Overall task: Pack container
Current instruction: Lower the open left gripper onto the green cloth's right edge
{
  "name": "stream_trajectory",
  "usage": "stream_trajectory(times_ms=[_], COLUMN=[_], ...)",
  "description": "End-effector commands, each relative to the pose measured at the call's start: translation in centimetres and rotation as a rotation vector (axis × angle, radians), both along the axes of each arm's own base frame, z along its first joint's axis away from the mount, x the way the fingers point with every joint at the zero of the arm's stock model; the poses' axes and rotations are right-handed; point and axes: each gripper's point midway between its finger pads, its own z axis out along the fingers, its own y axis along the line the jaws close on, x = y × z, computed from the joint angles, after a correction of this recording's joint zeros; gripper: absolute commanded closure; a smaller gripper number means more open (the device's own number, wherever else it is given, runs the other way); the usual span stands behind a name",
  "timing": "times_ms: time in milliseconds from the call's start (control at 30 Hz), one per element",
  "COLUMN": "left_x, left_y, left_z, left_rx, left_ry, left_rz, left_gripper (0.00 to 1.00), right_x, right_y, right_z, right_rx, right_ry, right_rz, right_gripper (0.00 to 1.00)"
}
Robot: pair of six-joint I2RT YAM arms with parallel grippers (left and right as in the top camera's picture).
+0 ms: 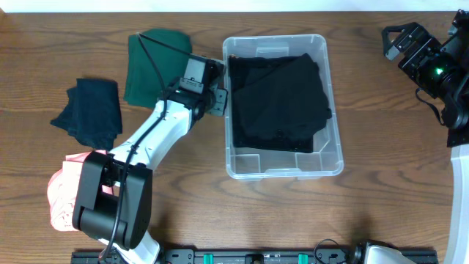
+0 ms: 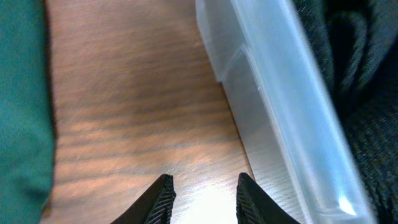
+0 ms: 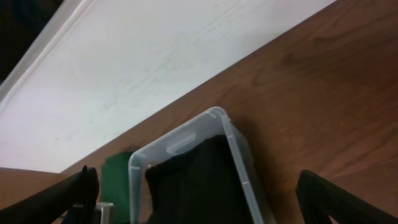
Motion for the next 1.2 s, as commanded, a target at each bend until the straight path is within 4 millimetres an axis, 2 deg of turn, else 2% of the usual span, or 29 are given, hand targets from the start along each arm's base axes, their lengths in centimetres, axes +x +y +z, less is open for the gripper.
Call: stream_trajectory(times_ms=[0, 300, 467, 533, 700, 833, 1000, 1167], left_x=[0.5, 2.4, 2.4, 2.7, 3.4, 3.8, 4.3, 4.4], left_y=[-1.8, -2.5, -2.5, -1.3, 5.1, 8.2, 12.4, 14.0], left_z=[1.2, 2.9, 3.3, 3.7, 5.7, 6.6, 5.6, 3.0], left_rx=[-0.032, -0.070, -0.072, -0.031, 0.174, 0.235, 0.317, 0.432], left_ry=[-0.041, -0.143, -0.145, -0.156, -0.194, -0.185, -0.160, -0.106], left_rz=[-0.034, -0.037, -0.035, 0.005, 0.175, 0.206, 0.269, 0.195], left_gripper=[0.65, 0.65, 0.63, 0.58, 0.41, 0.35, 0.34, 0.34], right_x=[-0.3, -0.3, -0.3, -0.3, -0.3, -0.3, -0.3, -0.3], right_y=[-0.1, -0.1, -0.1, -0.1, -0.1, -0.1, -0.1, -0.1], right_z=[0.6, 0.6, 0.6, 0.6, 0.6, 0.6, 0.6, 0.6], right_rx=[0.003, 0.003, 0.003, 0.003, 0.003, 0.003, 0.003, 0.003], right_ry=[-0.014, -0.014, -0.014, -0.014, -0.014, -0.014, -0.014, -0.014], right_rz=[-0.005, -0.005, -0.005, -0.005, -0.005, -0.005, -0.005, -0.004], right_gripper=[0.01, 0.01, 0.01, 0.01, 0.01, 0.01, 0.01, 0.01])
